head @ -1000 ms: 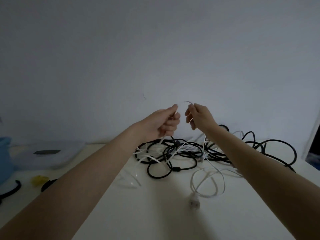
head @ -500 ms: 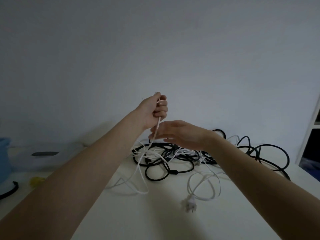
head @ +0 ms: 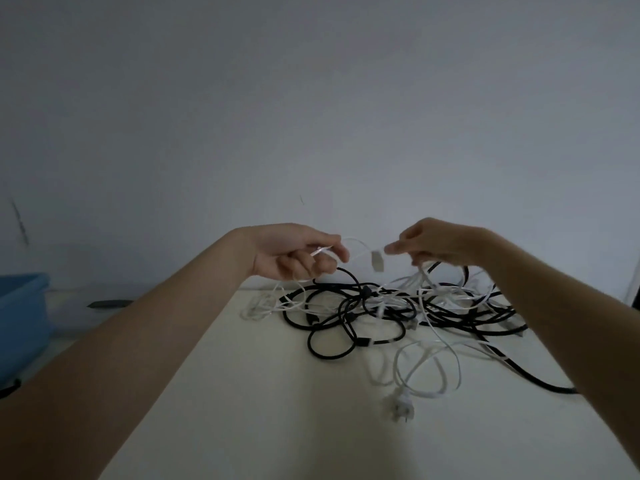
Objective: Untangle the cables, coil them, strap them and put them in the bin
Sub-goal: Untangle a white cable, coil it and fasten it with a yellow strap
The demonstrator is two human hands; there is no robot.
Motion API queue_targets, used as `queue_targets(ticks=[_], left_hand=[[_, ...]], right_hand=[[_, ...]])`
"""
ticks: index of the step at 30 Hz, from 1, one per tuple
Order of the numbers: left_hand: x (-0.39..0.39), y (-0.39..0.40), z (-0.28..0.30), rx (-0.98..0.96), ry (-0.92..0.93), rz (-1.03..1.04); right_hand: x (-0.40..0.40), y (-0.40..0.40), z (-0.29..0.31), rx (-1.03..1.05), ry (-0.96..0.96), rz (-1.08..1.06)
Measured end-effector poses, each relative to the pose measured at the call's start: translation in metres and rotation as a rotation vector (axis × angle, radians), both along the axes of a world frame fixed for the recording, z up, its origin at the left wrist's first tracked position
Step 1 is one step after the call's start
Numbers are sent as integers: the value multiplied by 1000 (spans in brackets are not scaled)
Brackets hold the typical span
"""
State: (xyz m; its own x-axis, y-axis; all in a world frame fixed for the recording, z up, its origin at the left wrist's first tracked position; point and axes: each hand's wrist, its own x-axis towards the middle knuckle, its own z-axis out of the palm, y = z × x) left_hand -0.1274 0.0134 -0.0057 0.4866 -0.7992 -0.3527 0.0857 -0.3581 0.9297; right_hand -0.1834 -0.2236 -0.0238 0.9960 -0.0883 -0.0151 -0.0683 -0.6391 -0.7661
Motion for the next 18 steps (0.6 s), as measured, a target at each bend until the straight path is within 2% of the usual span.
queue_targets(ticks=[4,7,10,12,14,18], left_hand=[[0,-11,-4,50,-13,-7],[-1,-19,-6,-12,74,-49],[6,-17,-14,-97,162,47],[13,-16,-22,-173,223,128],[17,-16,-27,-238,252,173],[18,-22,-28,-293,197,157]], right_hand=[[12,5,14,21,-97,-188],[22,31,15,137,-95,-296],[20,49,17,427,-45,-163],[15,55,20,539,-47,-29],[12,59,20,480,-131,12],[13,73,12,114,-306,-105]])
